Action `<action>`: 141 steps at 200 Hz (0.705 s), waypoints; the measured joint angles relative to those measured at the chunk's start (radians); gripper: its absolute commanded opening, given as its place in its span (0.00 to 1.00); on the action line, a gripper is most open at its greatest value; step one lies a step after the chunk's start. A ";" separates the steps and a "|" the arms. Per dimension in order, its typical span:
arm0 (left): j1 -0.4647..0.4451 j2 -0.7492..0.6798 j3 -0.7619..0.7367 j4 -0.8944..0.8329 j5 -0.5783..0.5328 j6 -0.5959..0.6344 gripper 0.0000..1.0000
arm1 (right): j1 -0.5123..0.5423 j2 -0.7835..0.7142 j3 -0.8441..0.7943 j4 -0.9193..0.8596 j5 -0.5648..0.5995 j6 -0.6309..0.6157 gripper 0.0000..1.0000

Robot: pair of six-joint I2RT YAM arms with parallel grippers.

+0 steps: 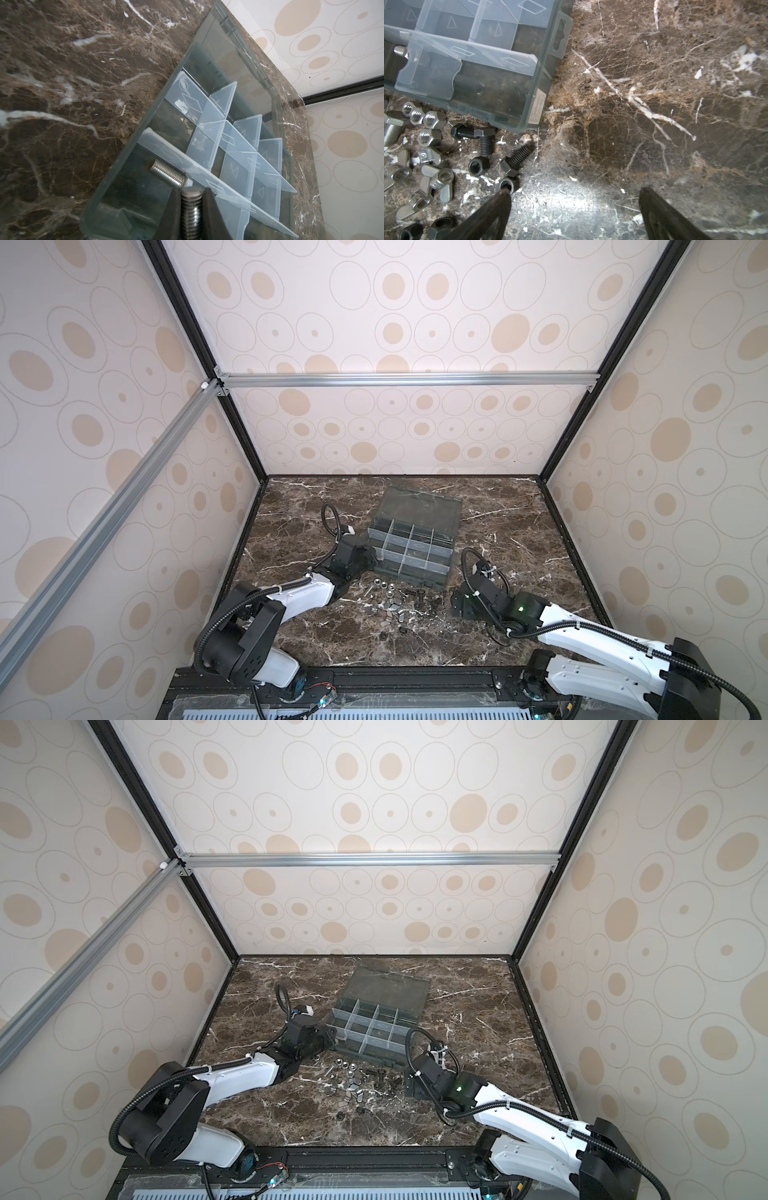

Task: Sort the screws and nuts into containers
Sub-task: 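Lift the second silver bolt with the left gripper over the box compartment, then move the right gripper over a silver bolt while the left gripper draws back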

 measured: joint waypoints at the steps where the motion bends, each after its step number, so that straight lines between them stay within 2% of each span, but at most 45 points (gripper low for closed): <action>1: 0.000 0.001 0.000 0.000 0.000 -0.001 0.15 | 0.000 0.000 0.000 0.000 0.000 0.000 1.00; 70: 0.000 0.024 0.018 0.028 0.011 -0.017 0.26 | 0.000 0.000 -0.009 0.000 0.001 0.003 1.00; 141: 0.005 0.018 0.024 0.035 0.013 -0.020 0.27 | 0.000 -0.014 -0.009 -0.001 0.001 0.004 1.00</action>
